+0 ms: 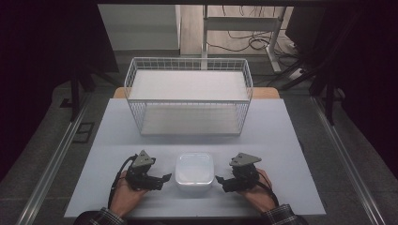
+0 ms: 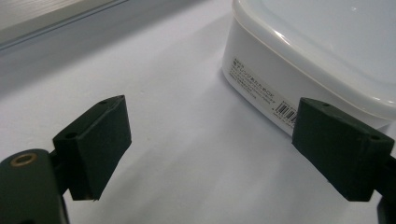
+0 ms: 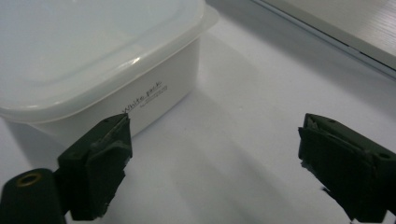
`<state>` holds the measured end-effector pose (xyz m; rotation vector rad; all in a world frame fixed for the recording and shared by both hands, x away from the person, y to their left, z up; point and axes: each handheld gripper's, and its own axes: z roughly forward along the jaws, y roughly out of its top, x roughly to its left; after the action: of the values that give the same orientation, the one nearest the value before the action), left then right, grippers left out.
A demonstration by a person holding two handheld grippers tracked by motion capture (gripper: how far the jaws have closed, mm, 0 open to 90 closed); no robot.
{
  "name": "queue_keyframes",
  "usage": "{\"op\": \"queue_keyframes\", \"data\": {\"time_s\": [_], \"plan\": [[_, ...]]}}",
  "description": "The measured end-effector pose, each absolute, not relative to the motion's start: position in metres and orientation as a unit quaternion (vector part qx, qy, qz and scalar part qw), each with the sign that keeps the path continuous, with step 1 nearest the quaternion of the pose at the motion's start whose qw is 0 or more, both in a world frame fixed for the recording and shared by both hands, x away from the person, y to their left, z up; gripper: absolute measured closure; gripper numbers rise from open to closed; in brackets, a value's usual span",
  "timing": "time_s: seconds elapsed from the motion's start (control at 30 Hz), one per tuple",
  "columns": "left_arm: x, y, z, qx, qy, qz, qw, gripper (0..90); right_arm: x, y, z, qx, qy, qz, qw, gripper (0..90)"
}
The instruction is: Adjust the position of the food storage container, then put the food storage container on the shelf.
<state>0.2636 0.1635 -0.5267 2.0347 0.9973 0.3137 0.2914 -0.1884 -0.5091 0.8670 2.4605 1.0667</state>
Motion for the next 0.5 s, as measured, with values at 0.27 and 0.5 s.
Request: {"op": "queue_keyframes", "data": {"time_s": [0.27, 0.5], "plan": [[0.2636, 0.1627, -0.5290, 0.819, 0.373, 0.136, 0.413, 8.2, 0.2911, -0.1907, -0.5072, 0.305, 0.861, 0.378, 0.150, 5.2], [0.2654, 0.1704, -0.5199, 0.806, 0.381, 0.104, 0.440, 12.2, 0.2886, -0.1923, -0.5010, 0.297, 0.859, 0.386, 0.157, 4.4]]}}
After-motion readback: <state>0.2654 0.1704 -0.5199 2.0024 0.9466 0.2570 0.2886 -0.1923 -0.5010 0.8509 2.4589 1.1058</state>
